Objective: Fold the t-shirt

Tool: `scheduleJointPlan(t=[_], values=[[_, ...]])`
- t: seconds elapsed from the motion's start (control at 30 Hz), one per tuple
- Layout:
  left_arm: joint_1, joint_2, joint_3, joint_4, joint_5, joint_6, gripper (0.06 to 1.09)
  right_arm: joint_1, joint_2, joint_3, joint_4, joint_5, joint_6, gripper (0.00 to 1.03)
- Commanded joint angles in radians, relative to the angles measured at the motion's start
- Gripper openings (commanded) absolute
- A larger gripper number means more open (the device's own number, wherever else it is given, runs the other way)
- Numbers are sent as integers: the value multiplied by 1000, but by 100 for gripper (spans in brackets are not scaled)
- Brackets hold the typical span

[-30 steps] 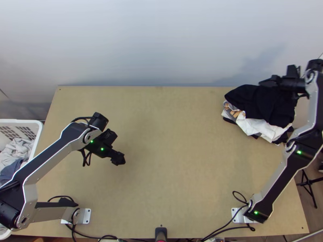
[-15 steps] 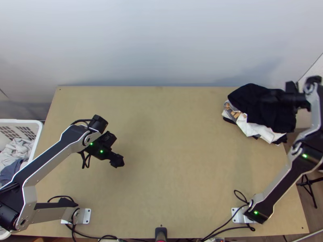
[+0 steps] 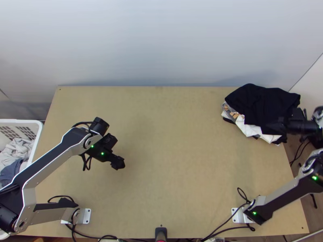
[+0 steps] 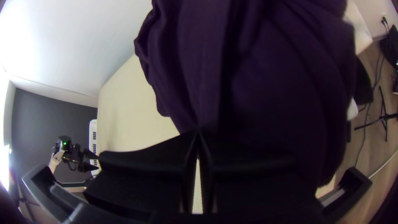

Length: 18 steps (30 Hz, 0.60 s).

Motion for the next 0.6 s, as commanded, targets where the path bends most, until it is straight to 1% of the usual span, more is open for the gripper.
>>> scheduleJointPlan(t=[0.0, 0.23, 0.27, 0.43, 0.5, 0.57], values=[[-4, -29, -22, 1, 0, -3, 103, -90, -101, -126, -9, 1, -56, 3], [-3, -60, -23, 3, -5, -3, 104, -162, -263, -164, -88, 0, -69, 3], [-3, -66, -23, 3, -8, -3, 104, -176, -288, -170, -104, 1, -69, 9], [10, -127, -17, 15, -54, -22, 104, -209, -421, -175, -158, 15, -67, 52], [17, -169, -10, 24, -62, -23, 104, -200, -480, -170, -152, 32, -69, 64], [34, -207, 7, 26, -68, -23, 104, -171, -532, -167, -126, 35, -47, 76]])
